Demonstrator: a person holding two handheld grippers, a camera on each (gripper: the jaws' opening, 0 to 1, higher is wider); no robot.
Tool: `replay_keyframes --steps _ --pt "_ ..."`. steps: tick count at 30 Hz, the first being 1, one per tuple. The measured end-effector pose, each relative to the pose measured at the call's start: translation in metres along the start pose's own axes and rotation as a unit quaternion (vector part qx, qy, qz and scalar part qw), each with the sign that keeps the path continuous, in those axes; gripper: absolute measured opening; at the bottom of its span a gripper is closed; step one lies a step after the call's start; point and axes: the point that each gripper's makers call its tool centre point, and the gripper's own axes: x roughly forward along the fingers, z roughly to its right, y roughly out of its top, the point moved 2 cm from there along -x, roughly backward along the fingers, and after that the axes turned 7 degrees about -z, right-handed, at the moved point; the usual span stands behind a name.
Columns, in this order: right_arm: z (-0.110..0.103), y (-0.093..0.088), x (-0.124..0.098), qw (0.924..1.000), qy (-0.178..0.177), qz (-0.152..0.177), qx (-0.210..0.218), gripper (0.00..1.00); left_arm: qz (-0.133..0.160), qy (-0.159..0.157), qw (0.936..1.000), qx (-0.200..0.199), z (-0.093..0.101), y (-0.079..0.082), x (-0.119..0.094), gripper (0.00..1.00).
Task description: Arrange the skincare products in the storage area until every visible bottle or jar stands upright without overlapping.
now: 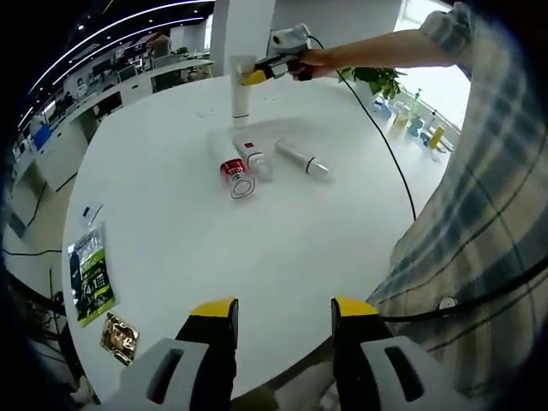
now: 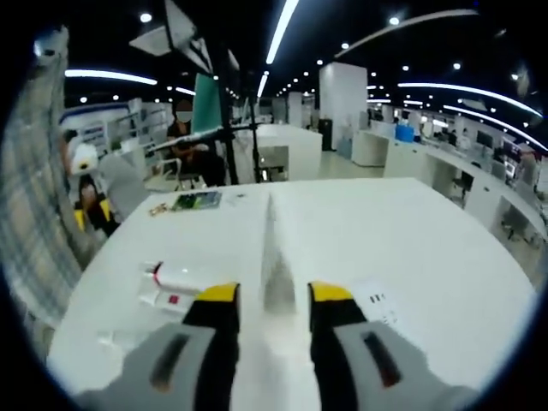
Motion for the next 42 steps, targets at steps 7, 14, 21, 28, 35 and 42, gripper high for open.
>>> replay_keyframes --steps 7,14,21,28,35,42 --pt "-0.016 -0.021 -0.016 0.9915 -0.053 0.043 0.111 0.40 0.015 0.008 0.9999 0.002 0.004 0.004 -0.001 0.44" --pt "-0.054 -0.058 -0.021 0.9707 -0.086 0.009 0.224 0.38 0.029 0.012 0.9991 0.029 0.012 0.014 0.000 0.44" --pt "-0.102 -0.081 -0.018 0.9554 -0.112 -0.038 0.270 0.32 0.044 0.012 0.9982 0.038 0.020 0.018 0.000 0.44" --pt "-0.150 -0.094 0.003 0.9285 -0.101 -0.081 0.348 0.45 0.054 0.027 0.9972 0.044 0.023 0.017 -0.003 0.44" --pt "-0.180 -0.103 0.019 0.9174 -0.138 -0.115 0.355 0.40 0.064 0.037 0.9963 0.045 0.027 0.014 -0.009 0.44" --pt "-0.183 -0.119 0.023 0.9160 -0.168 -0.162 0.326 0.31 0.070 0.043 0.9959 0.039 0.029 0.000 -0.015 0.44"
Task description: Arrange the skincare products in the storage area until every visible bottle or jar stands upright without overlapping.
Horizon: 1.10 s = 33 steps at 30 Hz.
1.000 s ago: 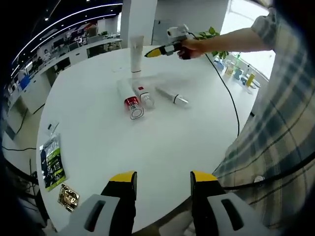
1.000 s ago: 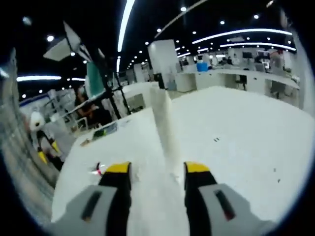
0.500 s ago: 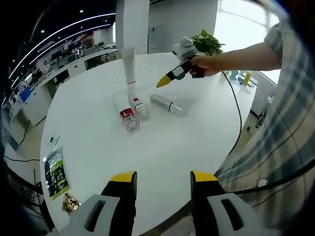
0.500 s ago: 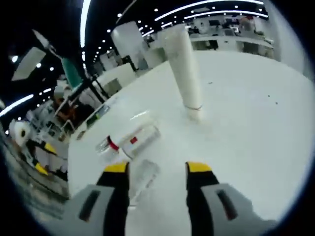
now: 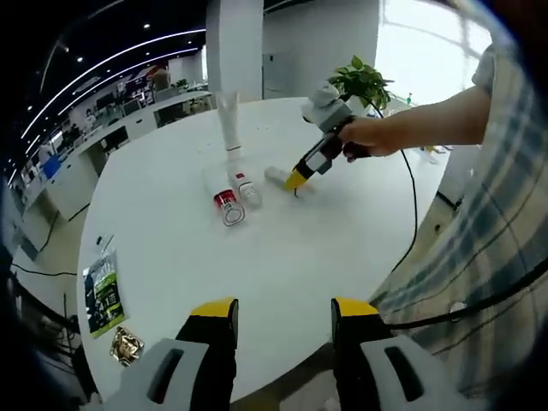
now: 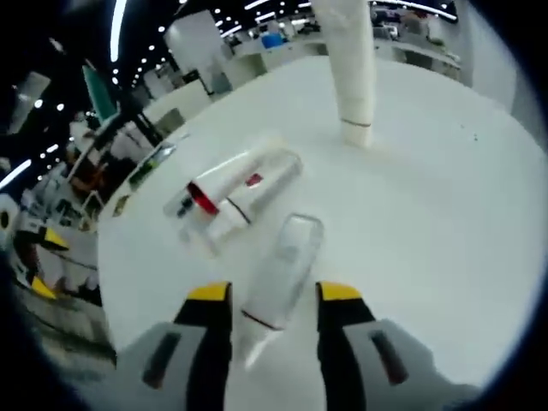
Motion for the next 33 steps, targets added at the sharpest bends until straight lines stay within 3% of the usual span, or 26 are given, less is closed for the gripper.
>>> replay_keyframes --steps 8,16,22,24,26,28,30,33 --pt "0.002 0.001 0.004 0.9989 -0.016 -0.016 -0.042 0.22 0.017 0.024 0.9996 -0.002 -0.006 0.000 -0.009 0.44" --pt "0.001 -0.008 -0.002 0.9982 -0.015 -0.022 -0.054 0.20 0.032 0.011 0.9994 0.006 -0.006 0.010 -0.005 0.44" --pt "-0.011 -0.006 -0.027 0.9976 0.003 0.015 -0.067 0.20 0.051 -0.013 0.9986 -0.006 -0.007 0.026 0.001 0.44" --pt "-0.023 0.002 -0.041 0.9943 0.019 0.045 -0.095 0.20 0.066 -0.018 0.9976 -0.016 -0.009 0.036 0.002 0.44" --pt "-0.034 0.005 -0.054 0.9894 0.026 0.052 -0.133 0.20 0.091 -0.035 0.9945 -0.038 -0.009 0.049 0.002 0.44" --pt "-0.050 0.008 -0.064 0.9842 0.056 0.071 -0.152 0.20 0.101 -0.049 0.9920 -0.059 -0.010 0.058 0.004 0.45" --pt "-0.072 0.006 -0.075 0.9771 0.109 0.077 -0.165 0.20 0.120 -0.075 0.9862 -0.087 -0.009 0.072 0.008 0.47" --pt "-0.091 0.001 -0.089 0.9645 0.137 0.076 -0.212 0.20 0.136 -0.117 0.9758 -0.126 -0.005 0.088 0.010 0.48"
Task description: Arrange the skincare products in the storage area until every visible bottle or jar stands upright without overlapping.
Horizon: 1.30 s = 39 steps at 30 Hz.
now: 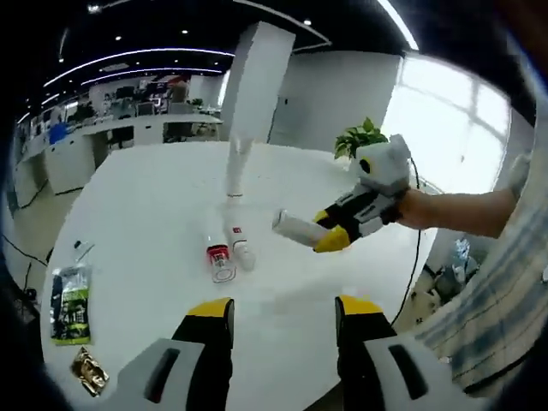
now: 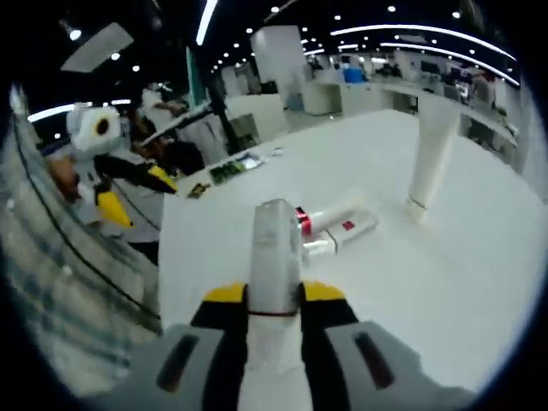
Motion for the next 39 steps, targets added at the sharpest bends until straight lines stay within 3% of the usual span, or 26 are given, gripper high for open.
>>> replay_keyframes --steps 3,7,12,15,18,19,22,26,31,35,38,39 --pt "-0.020 0.007 -0.008 0.9982 0.027 0.009 -0.052 0.20 -0.004 -0.068 0.9971 -0.034 0.014 0.009 0.006 0.48" --pt "-0.042 0.014 -0.012 0.9923 0.059 0.015 -0.108 0.20 -0.008 -0.126 0.9879 -0.090 0.025 0.016 0.011 0.51" --pt "-0.065 0.024 -0.014 0.9866 0.115 0.036 -0.110 0.20 -0.012 -0.169 0.9776 -0.124 0.037 0.018 0.014 0.50" --pt "-0.075 0.027 -0.015 0.9818 0.138 0.039 -0.125 0.20 -0.018 -0.182 0.9745 -0.129 0.043 0.017 0.015 0.45" --pt "-0.087 0.029 -0.016 0.9762 0.165 0.037 -0.136 0.21 -0.027 -0.202 0.9696 -0.136 0.050 0.013 0.013 0.29" --pt "-0.088 0.027 -0.014 0.9751 0.162 0.031 -0.148 0.21 -0.029 -0.224 0.9628 -0.148 0.057 0.013 0.011 0.25" --pt "-0.090 0.025 -0.013 0.9719 0.162 0.023 -0.169 0.21 -0.032 -0.217 0.9662 -0.135 0.057 0.009 0.011 0.24" --pt "-0.093 0.024 -0.012 0.9685 0.164 0.018 -0.186 0.21 -0.047 -0.220 0.9658 -0.128 0.058 0.003 0.008 0.23" --pt "-0.094 0.027 -0.009 0.9682 0.164 0.017 -0.188 0.21 -0.040 -0.218 0.9625 -0.156 0.055 0.007 0.007 0.22" --pt "-0.093 0.026 -0.008 0.9662 0.158 0.005 -0.204 0.21 -0.052 -0.230 0.9532 -0.189 0.056 0.009 0.006 0.23" --pt "-0.091 0.027 -0.010 0.9670 0.153 0.003 -0.204 0.20 -0.048 -0.233 0.9524 -0.191 0.057 0.010 0.008 0.23" --pt "-0.089 0.026 -0.010 0.9660 0.151 -0.001 -0.210 0.20 -0.043 -0.228 0.9557 -0.181 0.055 0.010 0.011 0.25"
